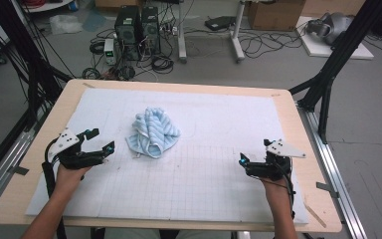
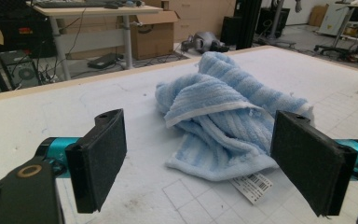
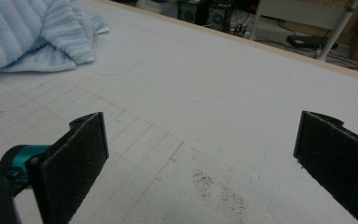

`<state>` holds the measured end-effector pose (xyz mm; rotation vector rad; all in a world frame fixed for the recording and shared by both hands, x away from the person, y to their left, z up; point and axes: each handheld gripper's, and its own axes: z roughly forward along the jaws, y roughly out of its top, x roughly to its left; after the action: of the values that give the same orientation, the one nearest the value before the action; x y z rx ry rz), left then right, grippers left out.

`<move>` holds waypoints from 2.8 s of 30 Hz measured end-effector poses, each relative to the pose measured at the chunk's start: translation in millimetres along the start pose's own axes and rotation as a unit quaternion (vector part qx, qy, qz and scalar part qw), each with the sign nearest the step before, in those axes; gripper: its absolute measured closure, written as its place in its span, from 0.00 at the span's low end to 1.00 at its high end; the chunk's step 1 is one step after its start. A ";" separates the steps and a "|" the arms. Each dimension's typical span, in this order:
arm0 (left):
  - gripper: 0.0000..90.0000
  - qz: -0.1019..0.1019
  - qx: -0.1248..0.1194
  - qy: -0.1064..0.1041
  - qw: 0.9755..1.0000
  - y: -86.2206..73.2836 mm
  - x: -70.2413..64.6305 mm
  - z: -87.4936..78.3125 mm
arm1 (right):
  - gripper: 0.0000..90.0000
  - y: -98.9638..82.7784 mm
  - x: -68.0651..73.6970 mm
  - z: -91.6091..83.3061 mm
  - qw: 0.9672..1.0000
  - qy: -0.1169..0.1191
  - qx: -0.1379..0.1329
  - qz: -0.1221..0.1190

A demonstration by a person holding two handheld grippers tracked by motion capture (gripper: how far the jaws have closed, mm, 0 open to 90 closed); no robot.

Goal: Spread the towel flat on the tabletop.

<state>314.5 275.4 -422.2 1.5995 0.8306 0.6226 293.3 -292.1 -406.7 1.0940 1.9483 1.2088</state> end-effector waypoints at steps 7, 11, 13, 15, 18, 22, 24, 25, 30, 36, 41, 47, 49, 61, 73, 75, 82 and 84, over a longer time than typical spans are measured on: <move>0.21 0.000 -0.001 0.000 1.000 0.9 -0.2 1.8 | 0.02 -0.6 0.1 -0.4 1.000 0.003 -0.002 -0.003; 0.21 -0.003 0.003 -0.006 1.000 1.2 -2.1 4.0 | 0.02 -1.5 0.2 0.0 1.000 0.009 -0.007 0.000; 0.21 -0.003 0.004 -0.008 1.000 1.3 -2.7 4.5 | 0.02 -2.2 -0.5 0.6 1.000 0.016 -0.006 0.006; 0.21 0.001 0.007 -0.009 1.000 1.5 -3.6 4.8 | 0.02 -3.2 -1.4 0.8 1.000 0.015 -0.007 0.006; 0.21 0.002 0.007 -0.010 1.000 1.6 -3.8 5.0 | 0.02 -4.2 -2.7 0.3 0.999 0.027 -0.013 0.023; 0.21 0.003 0.008 -0.011 1.000 1.9 -4.5 4.8 | 0.02 -3.5 0.2 -0.6 0.999 0.026 -0.011 0.031; 0.21 0.002 0.009 -0.013 1.000 2.1 -6.3 4.5 | 0.02 -2.7 2.5 -1.1 0.999 0.024 -0.011 0.024; 0.21 0.002 0.009 -0.013 1.000 2.1 -6.3 4.5 | 0.02 -2.7 2.5 -1.1 0.999 0.024 -0.011 0.024; 0.21 0.005 0.014 -0.011 1.000 6.2 -11.8 7.7 | 0.02 -1.3 6.8 1.9 0.999 0.028 -0.003 0.018; 0.22 0.006 0.025 -0.022 0.999 9.5 -19.4 13.6 | 0.02 -0.2 9.8 5.5 0.999 0.043 0.000 0.007; 0.21 0.008 0.033 -0.030 0.999 15.8 -28.2 22.0 | 0.02 1.0 12.8 6.3 0.999 0.048 -0.001 0.004; 0.21 0.010 0.043 -0.038 0.998 23.0 -38.7 37.9 | 0.02 0.5 12.1 6.3 0.999 0.049 0.002 0.009; 0.21 0.011 0.045 -0.040 0.998 24.5 -39.9 40.2 | 0.02 0.5 12.3 6.3 0.999 0.049 0.004 0.011; 0.21 0.019 0.074 -0.065 0.995 38.8 -57.3 82.2 | 0.02 -0.1 15.9 10.6 0.999 0.047 0.016 0.003; 0.21 0.093 0.176 -0.030 0.980 25.1 -80.8 128.6 | 0.02 -1.7 16.2 13.9 0.999 0.047 0.024 0.001; 0.22 0.112 0.185 -0.025 0.976 21.4 -83.7 133.2 | 0.02 -1.9 16.1 14.1 0.999 0.048 0.024 0.001; 0.75 0.116 0.181 -0.039 0.976 21.0 -76.9 133.6 | 0.02 -3.0 14.8 15.1 0.998 0.047 0.028 0.003; 0.82 0.102 0.173 -0.042 0.979 23.2 -74.7 132.0 | 0.02 -3.3 14.9 15.7 0.998 0.047 0.028 0.003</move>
<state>375.7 134.7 -420.7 2.0333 0.7448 0.5715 297.6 -273.3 -417.0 1.0906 2.0624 1.2354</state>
